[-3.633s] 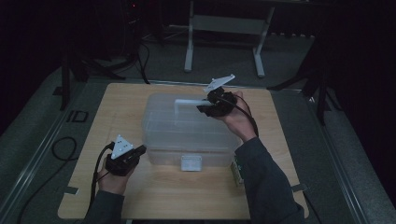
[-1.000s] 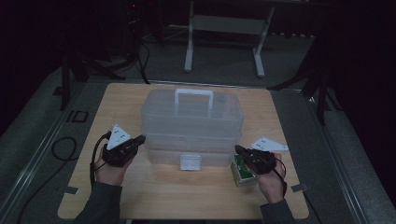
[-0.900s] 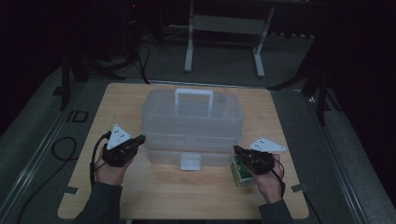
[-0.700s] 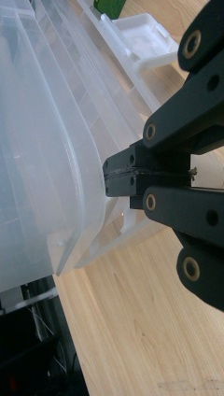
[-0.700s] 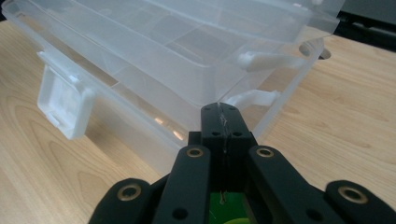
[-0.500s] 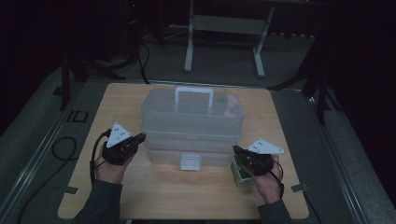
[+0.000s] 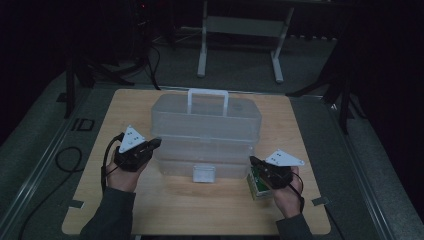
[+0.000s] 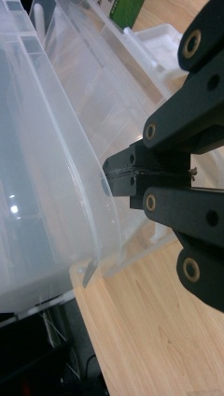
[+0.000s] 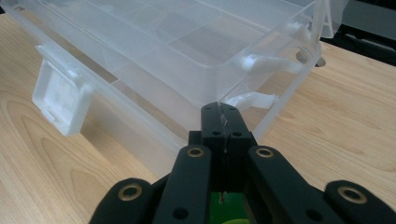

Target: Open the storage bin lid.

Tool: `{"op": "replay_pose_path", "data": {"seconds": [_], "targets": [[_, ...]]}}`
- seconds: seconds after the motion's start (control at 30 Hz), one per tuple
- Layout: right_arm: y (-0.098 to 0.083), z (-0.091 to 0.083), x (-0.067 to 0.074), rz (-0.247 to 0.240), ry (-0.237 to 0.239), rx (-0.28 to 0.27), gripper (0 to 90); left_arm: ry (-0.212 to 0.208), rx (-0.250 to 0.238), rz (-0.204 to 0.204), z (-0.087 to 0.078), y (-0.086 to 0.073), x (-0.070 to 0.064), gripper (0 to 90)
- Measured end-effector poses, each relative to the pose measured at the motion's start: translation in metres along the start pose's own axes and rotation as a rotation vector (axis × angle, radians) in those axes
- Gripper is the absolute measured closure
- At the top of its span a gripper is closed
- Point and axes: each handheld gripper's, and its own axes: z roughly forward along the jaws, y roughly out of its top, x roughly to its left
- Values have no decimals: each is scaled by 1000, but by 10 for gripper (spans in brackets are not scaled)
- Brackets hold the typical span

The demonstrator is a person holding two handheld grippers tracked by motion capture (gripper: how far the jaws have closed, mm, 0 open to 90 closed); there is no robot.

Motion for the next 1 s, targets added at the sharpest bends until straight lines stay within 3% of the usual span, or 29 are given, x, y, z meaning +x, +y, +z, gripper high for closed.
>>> {"op": "replay_pose_path", "data": {"seconds": [0.63,1.0], "targets": [[-3,0,0,1,6,-23,900,3,-8,1,5,19,7,897],[-4,0,-1,1,14,-26,900,-18,-17,15,14,35,1,897]]}}
